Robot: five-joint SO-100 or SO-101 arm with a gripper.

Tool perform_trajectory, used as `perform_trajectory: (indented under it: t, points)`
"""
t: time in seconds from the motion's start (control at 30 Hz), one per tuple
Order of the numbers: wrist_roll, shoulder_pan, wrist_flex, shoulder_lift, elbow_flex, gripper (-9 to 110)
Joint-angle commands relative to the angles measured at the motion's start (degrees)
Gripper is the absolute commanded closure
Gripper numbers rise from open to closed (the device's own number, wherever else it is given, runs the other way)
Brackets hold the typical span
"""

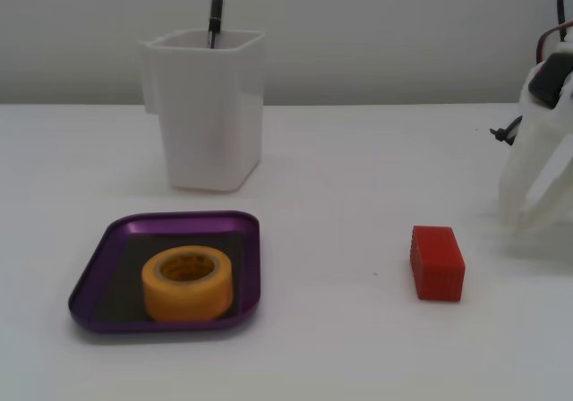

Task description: Pick up the red cube and place it in the box.

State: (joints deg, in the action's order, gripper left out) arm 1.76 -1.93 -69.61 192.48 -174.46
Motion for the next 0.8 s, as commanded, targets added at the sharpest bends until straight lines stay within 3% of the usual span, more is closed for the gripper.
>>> perform_trajectory:
  t: [0.0,0.5,0.77]
  points:
    - [-0.18,-0.53,0.70,4.83,-0.26,102]
    - [-0.26,-0.53,1.05,4.83,-0.26,102]
    - [-0.53,0.26,10.28,4.83,0.35,102]
